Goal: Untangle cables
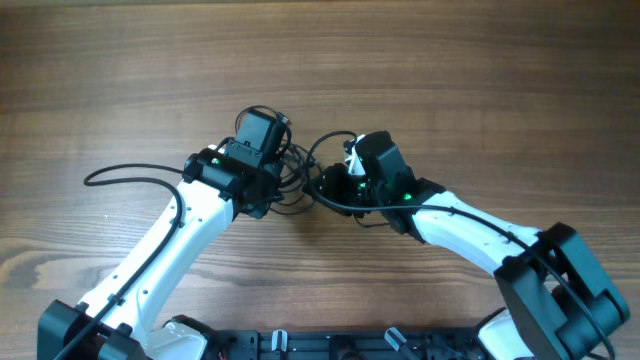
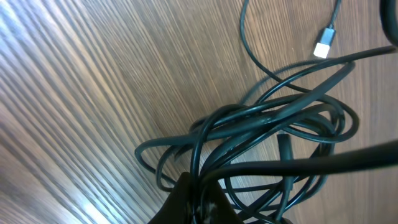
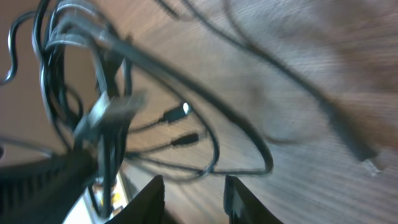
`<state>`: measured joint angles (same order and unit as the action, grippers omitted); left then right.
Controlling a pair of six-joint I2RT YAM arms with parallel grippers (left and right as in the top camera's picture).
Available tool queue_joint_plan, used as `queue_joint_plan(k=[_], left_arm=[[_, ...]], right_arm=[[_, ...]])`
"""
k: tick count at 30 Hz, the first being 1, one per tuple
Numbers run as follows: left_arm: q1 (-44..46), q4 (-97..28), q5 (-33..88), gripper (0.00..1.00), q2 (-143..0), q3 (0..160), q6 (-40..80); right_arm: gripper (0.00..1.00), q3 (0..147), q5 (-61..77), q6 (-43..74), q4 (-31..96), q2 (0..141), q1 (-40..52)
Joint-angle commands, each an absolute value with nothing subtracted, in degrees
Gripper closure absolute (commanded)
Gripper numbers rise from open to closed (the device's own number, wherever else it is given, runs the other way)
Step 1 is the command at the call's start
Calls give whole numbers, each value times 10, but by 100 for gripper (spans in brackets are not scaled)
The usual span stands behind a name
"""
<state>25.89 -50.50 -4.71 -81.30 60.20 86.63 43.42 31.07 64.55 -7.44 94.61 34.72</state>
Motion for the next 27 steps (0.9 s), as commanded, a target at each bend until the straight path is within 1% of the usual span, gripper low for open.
queue_joint_plan(k=[1,3,5,7,9,11,14,15,19,22,23,25,27], left_arm=[[261,-502,-27,96,-806,604,856],[260,-507,-60,96,-806,604,856],[260,-532,-149,96,-806,604,857],[262,-556,-216,96,-806,604,855],[269,-562,-272,96,-807,602,820],[280,-559,-289,96,-807,602,805],[316,-530,-286,96,-807,602,805],[329,-520,-286,96,-807,602,805],[372,-489,-285,96,-807,602,806],[384,-485,-251,96,-806,602,822],[383,-484,-229,96,-805,602,832],[368,-486,-175,96,-797,602,834],[333,-491,-115,96,-779,602,833]], right_arm=[[72,432,277,675,-84,963,349],[71,432,296,648,-81,963,343],[64,432,330,589,-81,963,329],[59,432,381,565,-83,962,315],[54,432,414,555,-88,962,309],[48,432,421,556,-99,962,311],[47,432,413,565,-139,963,331],[48,432,387,592,-144,963,343],[55,432,304,670,-140,964,361],[69,432,294,696,-139,974,362],[77,432,291,696,-138,977,361],[96,432,263,689,-116,980,361],[96,432,245,678,-90,980,361]])
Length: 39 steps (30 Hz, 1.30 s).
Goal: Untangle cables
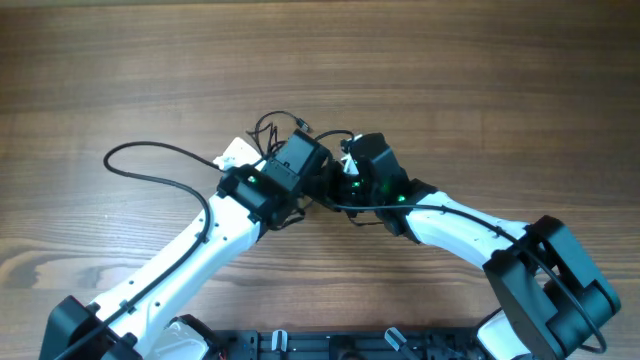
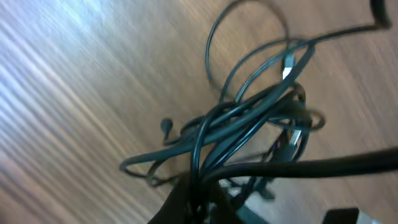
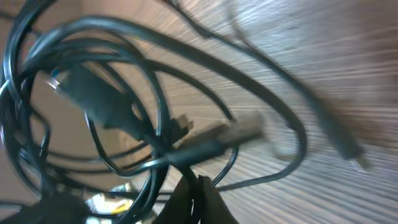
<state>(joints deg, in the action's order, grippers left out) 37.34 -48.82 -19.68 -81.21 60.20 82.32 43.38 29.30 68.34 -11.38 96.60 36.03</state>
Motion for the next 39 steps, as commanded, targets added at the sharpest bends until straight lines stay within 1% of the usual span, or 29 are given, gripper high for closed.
queue_joint_plan(k=[1,5,7,9,10,13,17,18,19,21,22,23,25,26,28,29,30,32,35,37,39], left_arm=[[304,-490,-67,96,-766,602,833],[197,-490,70,95,-729,602,814],[145,-489,138,94,-722,602,764],[109,-489,179,92,-723,602,719],[98,-488,178,89,-723,602,703],[85,-488,177,85,-723,602,634],[85,-486,178,86,-724,602,417],[85,-491,178,82,-724,602,390],[85,-496,178,69,-724,602,382],[85,-499,177,30,-724,602,381],[85,-499,177,18,-724,602,381],[85,-498,177,11,-724,602,381],[85,-494,177,0,-726,602,382],[85,-491,177,0,-729,602,382],[85,-488,175,0,-736,602,382],[85,-486,175,0,-743,602,382],[85,-486,170,0,-751,602,384],[85,-489,160,0,-768,602,399],[85,-509,106,1,-797,602,485],[82,-510,73,1,-806,602,546],[70,-504,70,1,-807,602,589]], right_arm=[[96,432,237,663,-71,980,361],[96,432,213,638,-10,980,356],[96,432,197,619,18,980,349],[96,432,197,591,27,980,342],[96,432,204,577,26,980,340],[96,432,231,545,26,980,331],[96,432,296,476,44,979,294],[93,432,313,459,57,979,280],[88,432,333,441,68,979,267],[82,432,389,389,100,979,238],[82,432,405,371,117,979,231],[82,432,415,352,140,979,225],[82,432,411,326,192,979,224],[78,432,410,312,212,979,224],[63,432,405,296,230,979,223],[57,432,397,296,230,979,223],[52,432,388,297,227,978,223],[50,441,385,297,222,971,223],[49,457,401,298,194,953,223],[47,459,438,304,131,945,225],[45,458,433,364,56,947,233]])
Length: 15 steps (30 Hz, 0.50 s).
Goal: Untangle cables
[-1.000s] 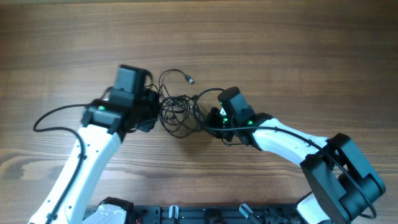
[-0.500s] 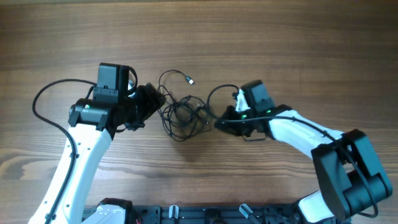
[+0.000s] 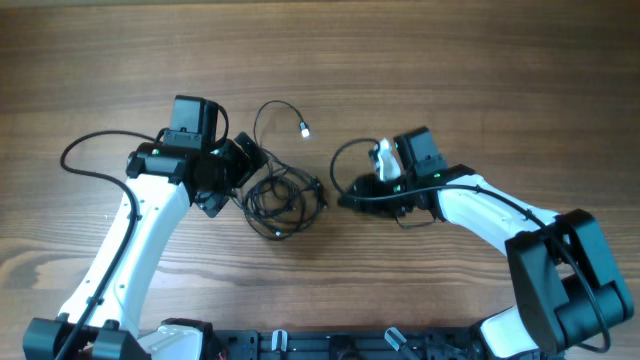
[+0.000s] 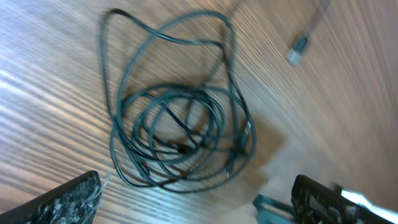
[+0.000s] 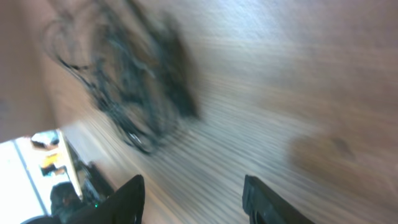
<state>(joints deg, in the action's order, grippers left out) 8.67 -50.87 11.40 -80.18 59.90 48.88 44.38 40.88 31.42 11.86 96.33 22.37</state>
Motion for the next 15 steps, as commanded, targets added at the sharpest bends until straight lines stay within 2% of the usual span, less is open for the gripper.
queue_joint_plan(k=[1,6,10,15], left_arm=[[61,-500,69,1,-807,602,604],[16,-500,69,0,-807,602,618],[5,-507,58,0,-807,602,617],[5,-509,56,0,-807,602,617]], right_arm=[[45,458,415,403,20,949,240],[50,458,307,567,-127,997,312],[50,459,271,642,-257,1059,371],[51,459,222,722,-355,1137,408]])
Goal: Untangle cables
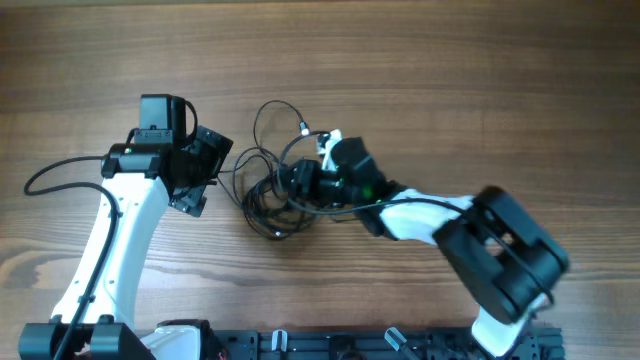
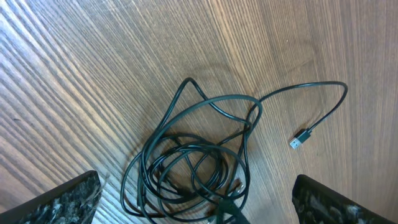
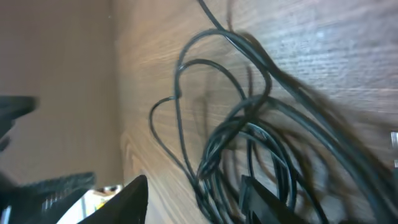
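Note:
The black cable tangle (image 1: 272,198) lies on the wooden table as a loose coil (image 2: 193,168) with overlapping loops. One free end arcs away from it to a USB plug (image 2: 300,138), also seen from above (image 1: 303,127). My left gripper (image 1: 210,172) stands open just left of the coil, which shows between its wide-spread fingers (image 2: 62,199) with nothing held. My right gripper (image 1: 300,182) is low over the coil's right side. It is open (image 3: 194,180), with several strands (image 3: 249,124) running between and ahead of its fingers.
Each arm trails its own black supply cable: the left one (image 1: 60,170) loops out to the far left, the right one (image 1: 400,205) runs along the forearm. The wooden table (image 1: 450,80) stretches to the back and right.
My right gripper, which stood open to the right of the coil, is now on the coil's right side. The left gripper has shifted slightly left, still open. The coil lies where it was.
First both grippers were close together at the tangle, the left shut on strands and the right open. Then both were shut on the bundle. Later both were open and apart, with the coil loose on the table between them. Now the right is back at it.

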`<state>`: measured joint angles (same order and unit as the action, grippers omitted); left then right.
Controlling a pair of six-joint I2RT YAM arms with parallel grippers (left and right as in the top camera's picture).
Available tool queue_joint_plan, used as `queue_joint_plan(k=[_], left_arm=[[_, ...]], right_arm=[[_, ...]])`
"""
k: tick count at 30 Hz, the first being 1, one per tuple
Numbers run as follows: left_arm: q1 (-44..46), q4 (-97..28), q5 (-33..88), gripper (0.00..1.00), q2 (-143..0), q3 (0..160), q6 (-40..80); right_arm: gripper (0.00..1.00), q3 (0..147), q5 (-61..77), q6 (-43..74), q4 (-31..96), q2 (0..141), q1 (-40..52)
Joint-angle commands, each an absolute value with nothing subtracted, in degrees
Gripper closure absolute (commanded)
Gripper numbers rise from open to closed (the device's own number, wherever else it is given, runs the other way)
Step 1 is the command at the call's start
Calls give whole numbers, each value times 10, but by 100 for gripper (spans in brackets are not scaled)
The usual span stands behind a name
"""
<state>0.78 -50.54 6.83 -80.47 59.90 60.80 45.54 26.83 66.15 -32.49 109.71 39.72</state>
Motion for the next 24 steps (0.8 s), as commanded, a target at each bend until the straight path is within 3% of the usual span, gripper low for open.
queue_joint_plan(k=[1,5,7,8,9,14,17,24], left_arm=[[5,-513,55,0,-807,602,617],[5,-531,26,0,-807,602,601],[5,-538,22,4,-807,602,600],[5,-541,22,13,-807,602,600],[5,-544,23,17,-807,602,600],[5,-553,25,20,-807,591,572],[5,-548,39,28,-807,571,542],[6,-430,279,34,-807,508,419]], right_arm=[[51,460,222,730,-399,1156,412],[55,499,215,811,-425,1214,425],[73,523,221,818,-431,1234,429],[87,534,230,808,-431,1235,429],[95,541,233,780,-435,1233,429],[95,548,348,684,-435,1195,394],[95,548,442,644,-382,1144,357],[96,548,507,504,-241,1012,326]])
